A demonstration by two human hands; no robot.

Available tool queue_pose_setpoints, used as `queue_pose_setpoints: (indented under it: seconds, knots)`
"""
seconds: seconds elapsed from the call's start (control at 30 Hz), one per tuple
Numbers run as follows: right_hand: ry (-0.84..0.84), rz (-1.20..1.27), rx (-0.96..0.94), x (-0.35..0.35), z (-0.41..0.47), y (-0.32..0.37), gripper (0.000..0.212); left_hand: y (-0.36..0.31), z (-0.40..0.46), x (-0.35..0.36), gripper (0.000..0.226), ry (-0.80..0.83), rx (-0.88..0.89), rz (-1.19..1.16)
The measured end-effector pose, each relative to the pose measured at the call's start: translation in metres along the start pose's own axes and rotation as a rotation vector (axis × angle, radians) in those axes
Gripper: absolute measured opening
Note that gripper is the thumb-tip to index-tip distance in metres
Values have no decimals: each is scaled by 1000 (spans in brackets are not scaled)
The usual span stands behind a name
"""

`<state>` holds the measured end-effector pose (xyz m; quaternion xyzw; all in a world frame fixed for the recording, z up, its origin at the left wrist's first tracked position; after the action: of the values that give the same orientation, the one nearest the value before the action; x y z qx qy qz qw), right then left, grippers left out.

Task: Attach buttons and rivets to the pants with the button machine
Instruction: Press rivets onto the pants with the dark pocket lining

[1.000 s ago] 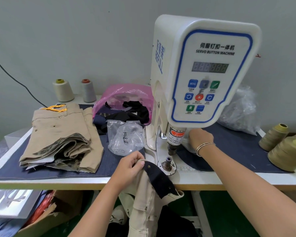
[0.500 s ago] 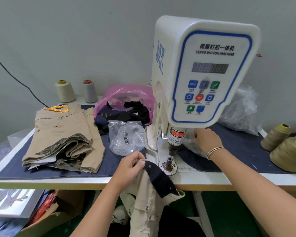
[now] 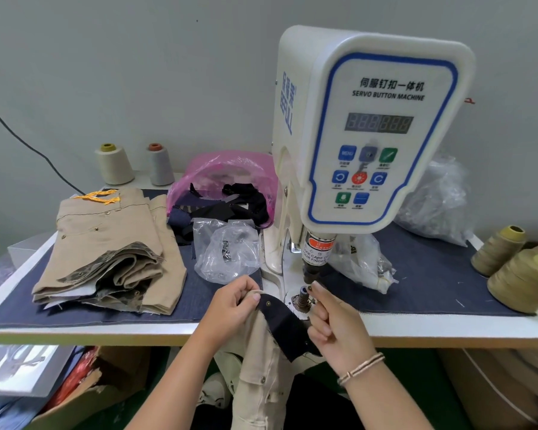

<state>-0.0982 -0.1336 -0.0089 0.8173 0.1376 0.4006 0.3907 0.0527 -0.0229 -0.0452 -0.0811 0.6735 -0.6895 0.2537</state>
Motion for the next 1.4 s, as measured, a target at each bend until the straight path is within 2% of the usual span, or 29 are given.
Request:
queue_pose_setpoints:
  seconds: [0.13,0.33,0.53,0.7,0.8,0.87,0.9,0.97,1.03,1.1,1.13,1.2,1.27,1.4]
  knots:
    - [-35,44,12,6,5,3,18,2,0,-1,20,7,2,8]
    - [-8,169,83,9,2,2,21,1,1,0,19,1,2,13]
    - [103,471,184,19,-7,6,19,1,2,0,18,-2,12,14]
    - [142,637,111,34,-18,-7,21,1,3,1,10,-9,32,16]
    - [146,581,69,53,-21,-30,27,1,3,0,9,-26,28,25]
    - [182,384,51,72,-16,-40,29,5,5,1,11,-42,-33,55]
    - [185,180,23,81,-10,-40,27,7,5,1,21,-55,-68,85]
    - [171,-418,-115,100,8,-30,17,9,4,-1,36,-84,-99,174]
    - [164,-967,-309,116,33,-16,17,7,3,-2,28,-78,-83,164]
    - [122,-1328,-446,124,58,-5,24,4,3,-3,12,-66,-82,90]
    - [101,-1514,-447,127,71,-3,26,3,4,-3,7,-67,-75,63]
    - [73,-1861,-369,129,94,-5,31,2,4,-3,20,-65,-50,48]
    - [41,-2023,-343,133,107,-7,33,-1,4,-3,28,-63,-37,44]
    - [7,-2145,-404,140,124,-9,30,-4,3,-3,26,-71,-38,35]
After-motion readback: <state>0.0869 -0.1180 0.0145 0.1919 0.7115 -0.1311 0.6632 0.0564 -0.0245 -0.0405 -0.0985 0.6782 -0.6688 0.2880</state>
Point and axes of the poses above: each hand's wrist, its own z-axis towards the middle knuckle, its own x-axis out of the palm, y = z × x, the point moved 3 cm from there along z, towards the middle knuckle, and after that the axes turned 10 degrees about y, right-handed, at the moved point
